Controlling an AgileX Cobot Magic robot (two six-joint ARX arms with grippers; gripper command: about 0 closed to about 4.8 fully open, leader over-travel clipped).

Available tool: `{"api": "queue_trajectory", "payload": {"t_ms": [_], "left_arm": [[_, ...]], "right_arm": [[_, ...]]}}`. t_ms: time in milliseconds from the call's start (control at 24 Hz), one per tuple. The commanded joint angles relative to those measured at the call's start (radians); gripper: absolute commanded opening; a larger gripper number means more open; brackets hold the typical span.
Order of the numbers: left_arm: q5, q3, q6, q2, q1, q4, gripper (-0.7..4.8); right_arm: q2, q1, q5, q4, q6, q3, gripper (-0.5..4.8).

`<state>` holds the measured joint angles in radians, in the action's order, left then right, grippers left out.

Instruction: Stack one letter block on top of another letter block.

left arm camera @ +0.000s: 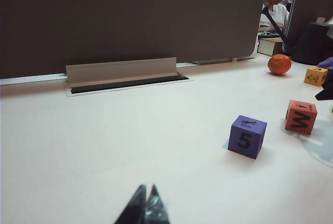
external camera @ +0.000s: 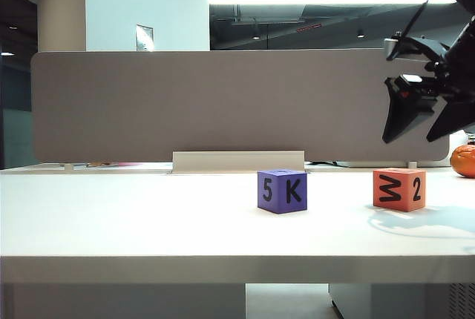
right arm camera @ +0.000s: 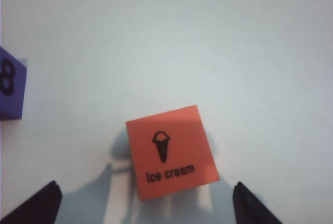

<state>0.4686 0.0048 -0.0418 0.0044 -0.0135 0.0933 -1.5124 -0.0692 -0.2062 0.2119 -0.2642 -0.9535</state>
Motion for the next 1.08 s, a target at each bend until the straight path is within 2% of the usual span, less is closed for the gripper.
{"api": "queue_trajectory", "payload": {"t_ms": [42,834,875,959,1000,1084], "left_arm": [[0.003,0.005,0.0,0.0,-0.001,0.013,-0.06],[-0.003,0.005,0.001,0.0,-0.005,0.014,-0.05],[-0.004,0.005,0.001,0.0,-0.005,0.014,-0.06],[-0.004,0.005,0.001,0.0,-0.005,0.014,-0.06],[-0.004,0.005,0.001,0.0,-0.005,0.014,-0.06],[-0.004,0.005,0.001,0.0,-0.005,0.014,-0.06]], "right_arm": [[-0.016,-0.002,0.003,-0.005,-0.05,-0.008,4.79],[-0.172,-0.026,0.002,-0.068,-0.047,-0.01,4.7],[-0.172,-0.026,0.002,-0.073,-0.047,-0.01,4.24],[-0.172,-0.026,0.003,-0.096,-0.047,-0.01,2.76],[-0.172,-0.026,0.002,-0.105,-0.047,-0.01,2.31],[-0.172,-0.026,0.002,-0.114,-0.047,-0.01,1.99]]}}
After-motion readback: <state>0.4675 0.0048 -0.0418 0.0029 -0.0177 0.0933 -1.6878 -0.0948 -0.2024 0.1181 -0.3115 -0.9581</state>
